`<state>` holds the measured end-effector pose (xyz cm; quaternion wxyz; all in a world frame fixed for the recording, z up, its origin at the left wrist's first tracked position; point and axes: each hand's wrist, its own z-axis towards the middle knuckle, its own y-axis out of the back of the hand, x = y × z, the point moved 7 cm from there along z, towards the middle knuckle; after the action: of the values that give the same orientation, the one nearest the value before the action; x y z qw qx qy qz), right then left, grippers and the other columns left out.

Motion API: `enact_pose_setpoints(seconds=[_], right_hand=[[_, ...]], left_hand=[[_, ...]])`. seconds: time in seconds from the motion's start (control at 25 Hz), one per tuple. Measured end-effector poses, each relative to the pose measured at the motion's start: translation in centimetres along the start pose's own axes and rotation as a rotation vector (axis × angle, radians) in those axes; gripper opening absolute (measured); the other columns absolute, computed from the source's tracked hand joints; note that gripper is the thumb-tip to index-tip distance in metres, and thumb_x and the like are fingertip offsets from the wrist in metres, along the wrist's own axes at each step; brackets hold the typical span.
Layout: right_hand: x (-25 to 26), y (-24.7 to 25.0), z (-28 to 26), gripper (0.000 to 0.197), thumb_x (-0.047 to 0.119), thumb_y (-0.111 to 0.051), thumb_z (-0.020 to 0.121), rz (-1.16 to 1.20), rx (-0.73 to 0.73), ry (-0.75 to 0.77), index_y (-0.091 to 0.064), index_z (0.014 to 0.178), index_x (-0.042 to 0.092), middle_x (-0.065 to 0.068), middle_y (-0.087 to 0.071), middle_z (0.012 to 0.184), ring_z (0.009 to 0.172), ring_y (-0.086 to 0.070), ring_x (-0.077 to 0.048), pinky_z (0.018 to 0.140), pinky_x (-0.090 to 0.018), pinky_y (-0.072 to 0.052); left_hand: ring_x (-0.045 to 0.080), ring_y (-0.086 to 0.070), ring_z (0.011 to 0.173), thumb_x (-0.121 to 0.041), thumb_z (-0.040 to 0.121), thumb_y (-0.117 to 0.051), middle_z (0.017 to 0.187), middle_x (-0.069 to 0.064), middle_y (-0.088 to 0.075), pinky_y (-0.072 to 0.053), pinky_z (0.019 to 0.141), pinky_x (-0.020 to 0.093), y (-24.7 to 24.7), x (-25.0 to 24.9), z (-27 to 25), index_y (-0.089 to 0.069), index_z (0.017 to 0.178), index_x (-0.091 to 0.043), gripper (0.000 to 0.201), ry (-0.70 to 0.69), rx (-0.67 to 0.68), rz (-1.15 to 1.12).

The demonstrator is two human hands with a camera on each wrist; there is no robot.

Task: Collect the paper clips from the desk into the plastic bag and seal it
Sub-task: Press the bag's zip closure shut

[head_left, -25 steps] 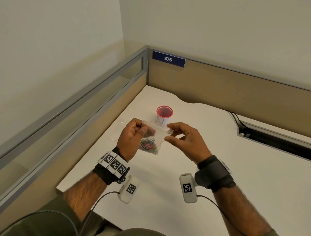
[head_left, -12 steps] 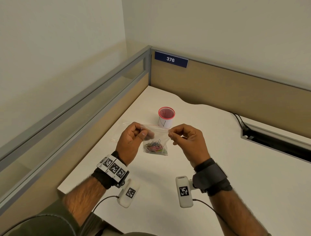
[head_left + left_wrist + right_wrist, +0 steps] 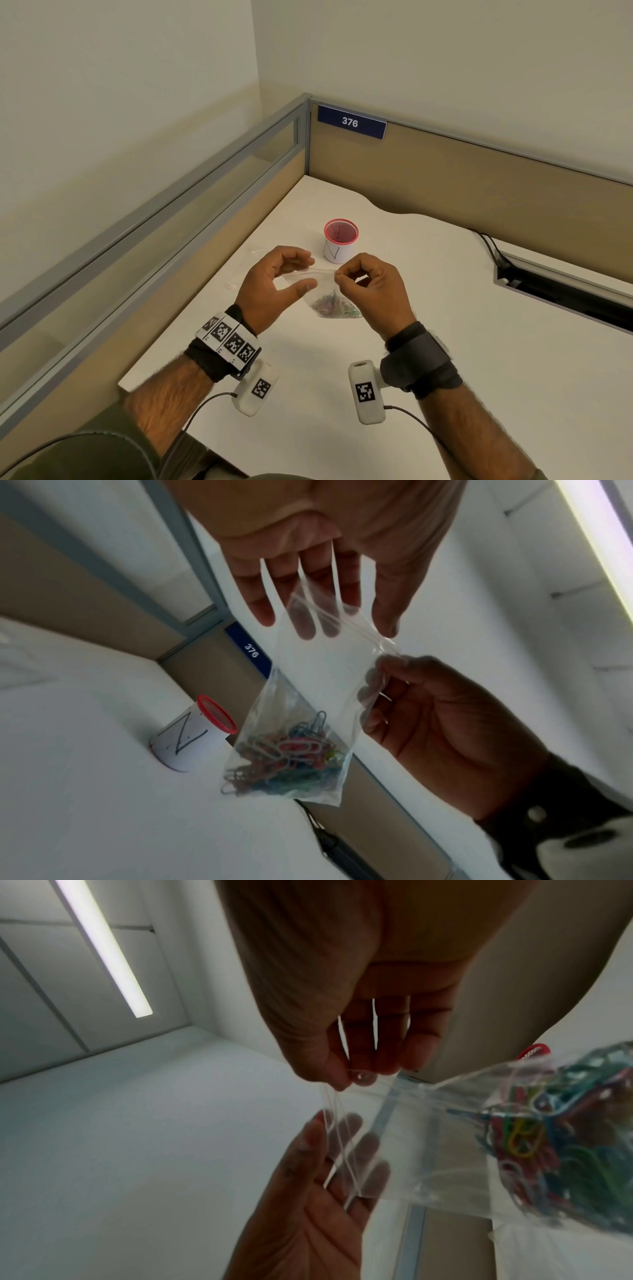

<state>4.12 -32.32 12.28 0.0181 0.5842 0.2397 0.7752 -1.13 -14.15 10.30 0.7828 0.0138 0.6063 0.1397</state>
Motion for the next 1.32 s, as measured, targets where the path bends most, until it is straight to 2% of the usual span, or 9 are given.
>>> enact_pose_setpoints(seconds=[0.12,0.24,0.4,0.6,0.76,0.88,1.04,1.24,1.32], right_hand=[[0.1,-0.7,-0.2,0.008,0.014,-0.067,0.084,-0.032,0.022,0.018,-0.065,0.079,0.018,0.001,-0.066,0.079,0.071,-0.058,-0.007,0.063,-0.015,-0.05],[0.1,-0.6,-0.3,0.008,0.013,-0.068,0.084,-0.026,0.005,0.021,-0.066,0.078,0.017,0.0,-0.066,0.078,0.071,-0.057,-0.005,0.062,-0.013,-0.049],[0.1,-0.5,-0.8,0.007,0.013,-0.067,0.085,-0.024,-0.007,0.005,-0.067,0.078,0.016,-0.001,-0.066,0.078,0.071,-0.056,-0.004,0.063,-0.011,-0.048],[0.0,-0.4,-1.2,0.007,0.013,-0.067,0.084,-0.036,-0.018,-0.004,-0.067,0.078,0.016,0.003,-0.064,0.076,0.072,-0.057,-0.004,0.063,-0.012,-0.05],[0.3,-0.5,-1.3,0.01,0.009,-0.067,0.082,-0.031,-0.022,0.015,-0.065,0.075,0.016,0.001,-0.063,0.075,0.07,-0.056,-0.005,0.062,-0.014,-0.049],[0.2,-0.6,-1.3,0.012,0.009,-0.068,0.081,-0.015,-0.037,0.022,-0.064,0.073,0.016,0.001,-0.064,0.074,0.068,-0.056,-0.007,0.061,-0.016,-0.049],[0.1,-0.5,-1.2,0.008,0.01,-0.07,0.081,0.016,-0.047,0.019,-0.065,0.074,0.011,0.0,-0.064,0.073,0.066,-0.056,-0.007,0.06,-0.016,-0.049],[0.5,-0.4,-0.9,0.008,0.01,-0.07,0.081,0.004,-0.041,0.016,-0.064,0.076,0.008,-0.006,-0.066,0.077,0.069,-0.058,-0.009,0.059,-0.014,-0.049],[0.5,-0.2,-0.8,0.009,0.01,-0.07,0.081,0.006,-0.048,0.01,-0.064,0.075,0.008,-0.006,-0.066,0.078,0.069,-0.058,-0.006,0.058,-0.013,-0.049]], left_hand=[[0.009,-0.066,0.102,-0.021,0.083,-0.079,0.103,-0.007,-0.073,-0.051,0.092,0.022,-0.9,-1.2,0.5,-0.07,0.104,-0.018,0.023,-0.102,0.053,0.296],[0.011,-0.066,0.095,-0.03,0.082,-0.073,0.095,-0.006,-0.074,-0.052,0.087,0.026,-1.5,-1.6,0.6,-0.072,0.094,-0.02,0.016,-0.122,0.038,0.337],[0.012,-0.065,0.09,-0.032,0.081,-0.07,0.09,-0.01,-0.07,-0.05,0.083,0.023,-2.0,-1.6,0.7,-0.072,0.092,-0.019,0.017,-0.134,0.058,0.398],[0.014,-0.064,0.085,-0.03,0.08,-0.067,0.086,-0.004,-0.071,-0.046,0.078,0.019,-2.7,-1.8,0.8,-0.07,0.088,-0.017,0.016,-0.141,0.078,0.411],[0.015,-0.064,0.084,-0.041,0.078,-0.062,0.085,-0.001,-0.072,-0.046,0.077,0.019,-2.6,-2.1,0.8,-0.071,0.086,-0.016,0.028,-0.151,0.109,0.404],[0.012,-0.064,0.086,-0.037,0.079,-0.066,0.085,-0.003,-0.072,-0.047,0.079,0.023,-2.3,-1.9,0.9,-0.07,0.083,-0.022,0.017,-0.125,0.117,0.378],[0.011,-0.063,0.088,-0.041,0.077,-0.066,0.084,-0.007,-0.071,-0.049,0.081,0.027,-1.6,-1.7,1.3,-0.068,0.08,-0.032,0.01,-0.109,0.121,0.388],[0.008,-0.062,0.084,-0.051,0.073,-0.061,0.081,-0.011,-0.068,-0.047,0.078,0.023,-0.2,-1.3,1.6,-0.068,0.08,-0.033,0.021,-0.105,0.109,0.413],[0.008,-0.062,0.084,-0.051,0.073,-0.062,0.08,-0.013,-0.067,-0.047,0.085,0.026,0.4,-1.1,1.7,-0.066,0.078,-0.035,0.017,-0.096,0.096,0.4]])
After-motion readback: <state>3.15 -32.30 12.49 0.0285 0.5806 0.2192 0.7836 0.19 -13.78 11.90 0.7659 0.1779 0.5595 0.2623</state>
